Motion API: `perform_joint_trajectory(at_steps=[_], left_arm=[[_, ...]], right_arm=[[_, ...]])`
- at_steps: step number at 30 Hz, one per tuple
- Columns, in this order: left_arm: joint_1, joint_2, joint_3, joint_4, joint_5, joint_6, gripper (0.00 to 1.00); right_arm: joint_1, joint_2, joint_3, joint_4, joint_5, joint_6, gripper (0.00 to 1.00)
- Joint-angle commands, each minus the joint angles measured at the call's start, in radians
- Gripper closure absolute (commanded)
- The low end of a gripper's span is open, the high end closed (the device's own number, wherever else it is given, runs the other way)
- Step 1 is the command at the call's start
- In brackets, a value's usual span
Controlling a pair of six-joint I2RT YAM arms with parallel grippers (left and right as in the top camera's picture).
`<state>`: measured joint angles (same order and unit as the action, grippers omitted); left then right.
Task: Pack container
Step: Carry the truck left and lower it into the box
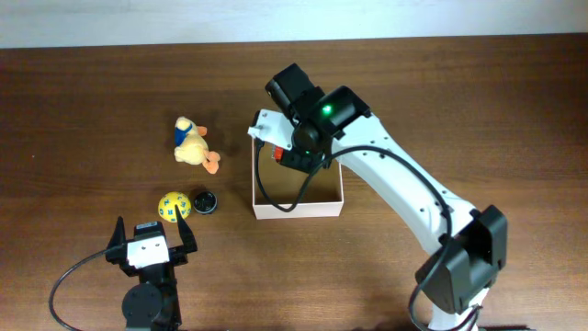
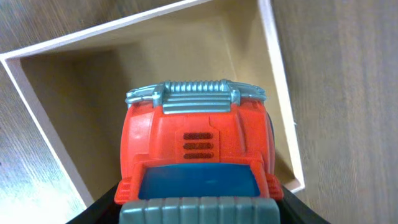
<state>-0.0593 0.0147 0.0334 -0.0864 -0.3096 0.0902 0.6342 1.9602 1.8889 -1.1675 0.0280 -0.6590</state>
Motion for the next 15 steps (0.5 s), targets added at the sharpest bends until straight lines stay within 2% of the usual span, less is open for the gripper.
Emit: perform_joint_trajectory(at_steps=[1, 15], left_arm=[[0.005, -0.009, -0.01, 0.0, 0.011, 0.016, 0.01], [0.005, -0.009, -0.01, 0.0, 0.011, 0.016, 0.01]], right_arm=[[-0.016, 0.026, 0.005, -0.001, -0.02, -0.047, 0.64], [-0.103, 0.121, -0.017, 0.027, -0.025, -0.048, 0.64]])
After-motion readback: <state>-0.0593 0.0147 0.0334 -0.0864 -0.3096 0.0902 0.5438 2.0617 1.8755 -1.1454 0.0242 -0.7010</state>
